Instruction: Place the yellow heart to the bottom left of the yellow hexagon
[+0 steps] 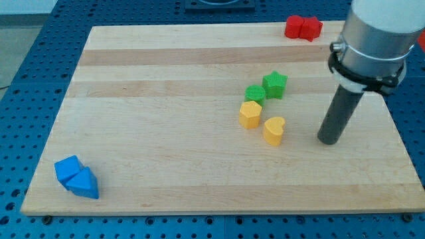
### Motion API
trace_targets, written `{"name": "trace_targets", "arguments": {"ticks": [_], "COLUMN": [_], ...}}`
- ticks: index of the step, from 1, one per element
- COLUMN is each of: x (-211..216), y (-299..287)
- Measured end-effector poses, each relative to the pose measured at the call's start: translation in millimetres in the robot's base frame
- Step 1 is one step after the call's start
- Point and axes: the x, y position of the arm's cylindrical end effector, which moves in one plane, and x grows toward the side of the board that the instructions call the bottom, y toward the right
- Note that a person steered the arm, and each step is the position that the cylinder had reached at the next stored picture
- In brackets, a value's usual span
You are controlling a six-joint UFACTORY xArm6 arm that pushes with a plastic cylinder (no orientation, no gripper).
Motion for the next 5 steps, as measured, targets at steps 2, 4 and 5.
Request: {"name": "trace_targets", "arguments": {"ticks": [2, 4, 5], "x": [-11, 0, 14], "y": [-85, -105, -95]}}
